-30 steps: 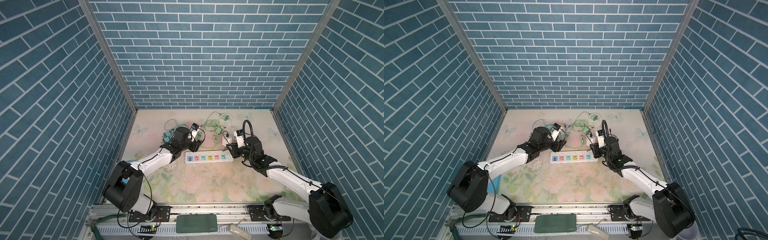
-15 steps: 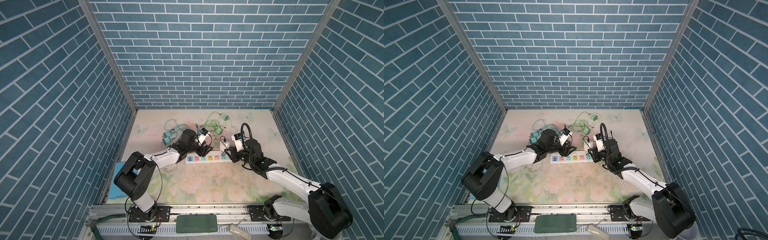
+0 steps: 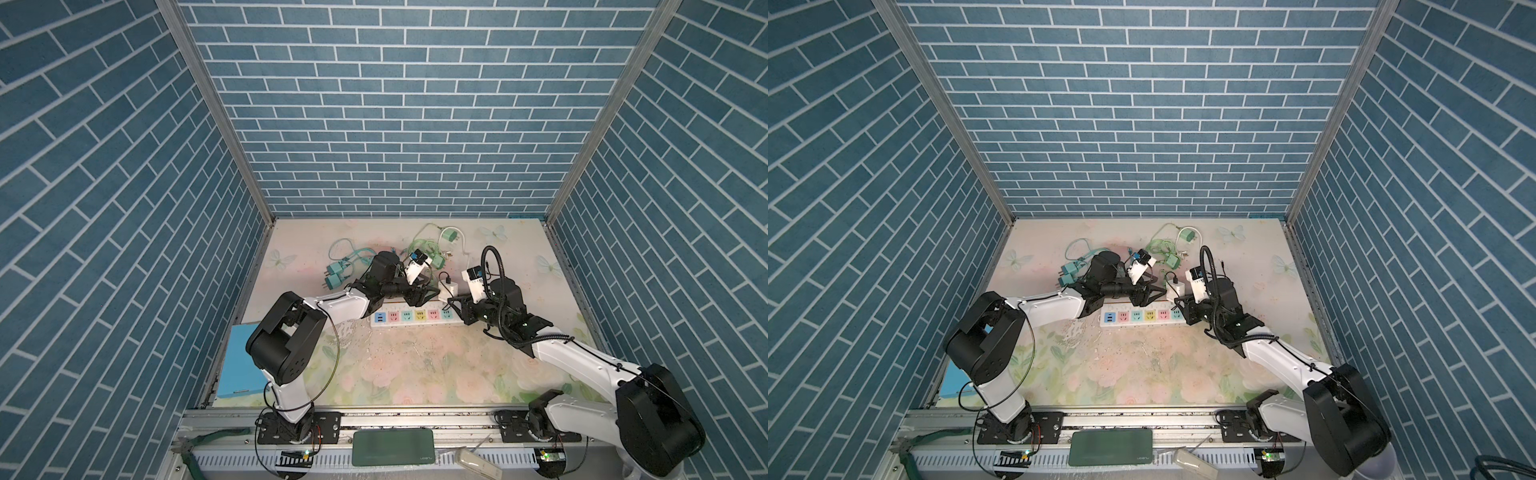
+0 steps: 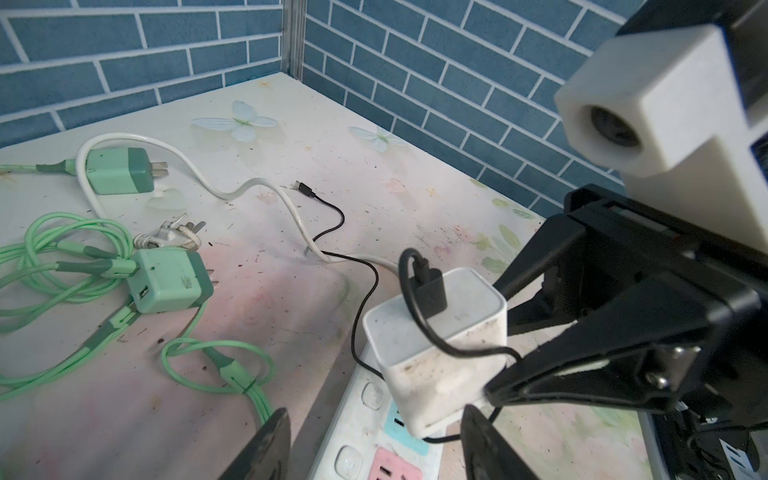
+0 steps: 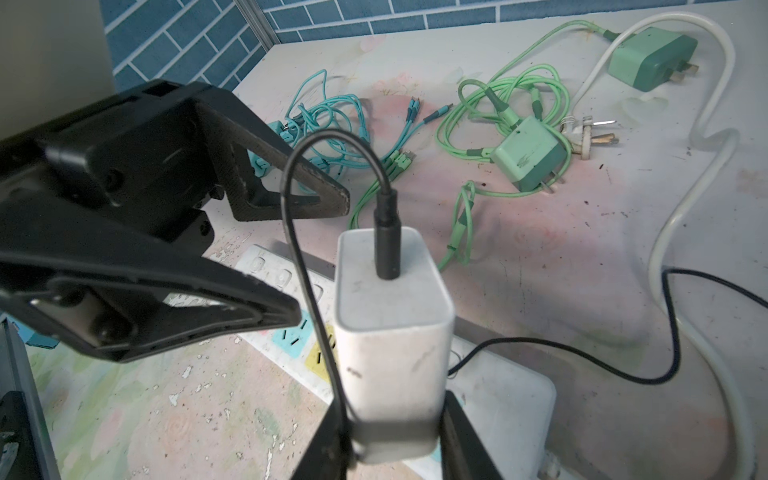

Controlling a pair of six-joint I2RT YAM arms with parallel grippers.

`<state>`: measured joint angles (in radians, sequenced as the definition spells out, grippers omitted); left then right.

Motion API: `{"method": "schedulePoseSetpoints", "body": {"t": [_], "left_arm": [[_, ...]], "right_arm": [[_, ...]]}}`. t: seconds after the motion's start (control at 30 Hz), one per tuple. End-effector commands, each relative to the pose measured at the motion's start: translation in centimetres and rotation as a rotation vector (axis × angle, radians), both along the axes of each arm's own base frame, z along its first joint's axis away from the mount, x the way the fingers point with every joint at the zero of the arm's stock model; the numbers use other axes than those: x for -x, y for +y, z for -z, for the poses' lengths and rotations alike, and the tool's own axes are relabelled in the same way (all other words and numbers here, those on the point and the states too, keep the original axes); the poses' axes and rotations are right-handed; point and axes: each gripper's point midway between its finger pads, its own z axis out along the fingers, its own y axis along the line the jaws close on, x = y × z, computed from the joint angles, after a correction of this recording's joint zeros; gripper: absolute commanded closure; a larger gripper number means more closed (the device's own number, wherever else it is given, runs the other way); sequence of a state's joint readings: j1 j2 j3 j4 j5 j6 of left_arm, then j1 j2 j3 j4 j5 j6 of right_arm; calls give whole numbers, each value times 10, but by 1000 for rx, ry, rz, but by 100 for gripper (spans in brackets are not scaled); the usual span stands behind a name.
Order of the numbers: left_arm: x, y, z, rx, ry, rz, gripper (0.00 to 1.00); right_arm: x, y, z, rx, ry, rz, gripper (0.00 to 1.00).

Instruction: Insert the plug

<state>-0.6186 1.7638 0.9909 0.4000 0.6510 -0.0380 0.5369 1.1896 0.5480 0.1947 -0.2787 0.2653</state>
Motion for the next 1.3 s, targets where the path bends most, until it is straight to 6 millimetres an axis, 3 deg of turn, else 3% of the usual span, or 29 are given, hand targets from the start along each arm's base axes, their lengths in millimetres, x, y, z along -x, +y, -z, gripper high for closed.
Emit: {"method": "schedulePoseSetpoints", "body": {"t": [0.0, 0.53, 0.8, 1.27], "left_arm": [[0, -6, -3, 16, -5, 20, 34], [13, 15, 15, -59, 7, -58, 35], [14, 6, 17, -53, 8, -39, 35], [14, -21, 3, 50, 10, 78, 35]], "right_arm": [[-4, 6, -22, -14, -83, -33, 84], [5, -14, 3, -10, -90, 50, 83], [4, -12, 6, -8, -89, 43, 83], [11, -7, -14, -48, -121, 0, 83]]}}
